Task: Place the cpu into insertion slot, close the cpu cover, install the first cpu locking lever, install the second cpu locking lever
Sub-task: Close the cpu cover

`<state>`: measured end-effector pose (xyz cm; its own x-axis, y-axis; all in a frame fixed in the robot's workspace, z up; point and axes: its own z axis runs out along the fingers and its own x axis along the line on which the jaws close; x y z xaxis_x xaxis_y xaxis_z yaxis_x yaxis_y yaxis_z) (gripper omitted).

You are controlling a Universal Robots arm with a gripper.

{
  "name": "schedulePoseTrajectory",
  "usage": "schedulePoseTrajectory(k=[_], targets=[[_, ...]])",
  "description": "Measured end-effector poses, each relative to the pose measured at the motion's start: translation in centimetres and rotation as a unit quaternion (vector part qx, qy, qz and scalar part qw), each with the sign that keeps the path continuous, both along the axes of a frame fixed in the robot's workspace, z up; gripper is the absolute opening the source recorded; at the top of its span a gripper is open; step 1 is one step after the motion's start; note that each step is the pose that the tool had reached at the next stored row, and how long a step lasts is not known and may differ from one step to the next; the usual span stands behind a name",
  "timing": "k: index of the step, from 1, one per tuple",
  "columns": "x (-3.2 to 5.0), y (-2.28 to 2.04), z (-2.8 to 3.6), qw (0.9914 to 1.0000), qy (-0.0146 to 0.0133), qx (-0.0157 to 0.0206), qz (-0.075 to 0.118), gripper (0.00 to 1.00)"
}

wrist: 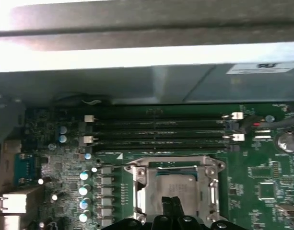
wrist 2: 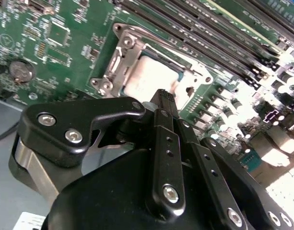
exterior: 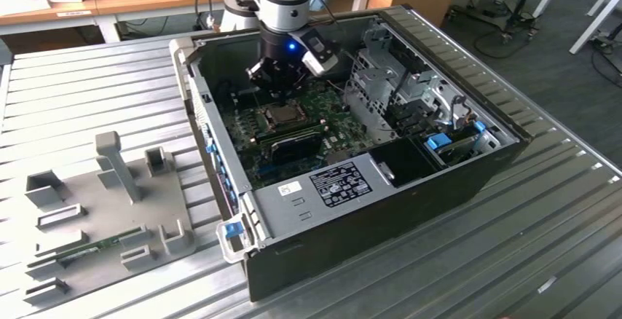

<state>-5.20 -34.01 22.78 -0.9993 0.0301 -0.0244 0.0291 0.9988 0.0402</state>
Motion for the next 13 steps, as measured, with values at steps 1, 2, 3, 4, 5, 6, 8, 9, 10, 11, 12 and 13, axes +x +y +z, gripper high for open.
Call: schedulePoseTrajectory(k=[1, 2, 3, 4, 5, 6, 8, 9, 10, 11, 12, 13], targets=[[-0.18, 0.00, -0.06, 1.00000, 0.0000, -0.0001, 0.000, 0.11], [-0.39, 0.00, -0.12, 1.00000, 0.0000, -0.0001, 0.000, 0.11], [-0.58, -0.01, -0.17, 1.00000, 0.0000, -0.0001, 0.000, 0.11], [-0.68, 0.00, -0.19, 1.00000, 0.0000, -0.0001, 0.000, 0.11], [-0.69, 0.00, -0.19, 1.00000, 0.0000, -0.0001, 0.000, 0.11], [-0.69, 0.00, -0.19, 1.00000, 0.0000, -0.0001, 0.000, 0.11], [-0.70, 0.00, -0.19, 1.00000, 0.0000, -0.0001, 0.000, 0.11], [-0.70, 0.00, -0.19, 1.00000, 0.0000, -0.0001, 0.000, 0.11], [-0.72, 0.00, -0.20, 1.00000, 0.0000, -0.0001, 0.000, 0.11], [-0.77, 0.00, -0.22, 1.00000, 0.0000, 0.0000, 0.000, 0.11], [-0.82, 0.00, -0.25, 1.00000, -0.0001, 0.0000, 0.000, 0.11], [-0.84, 0.00, -0.25, 1.00000, 0.0000, 0.0000, 0.000, 0.11]])
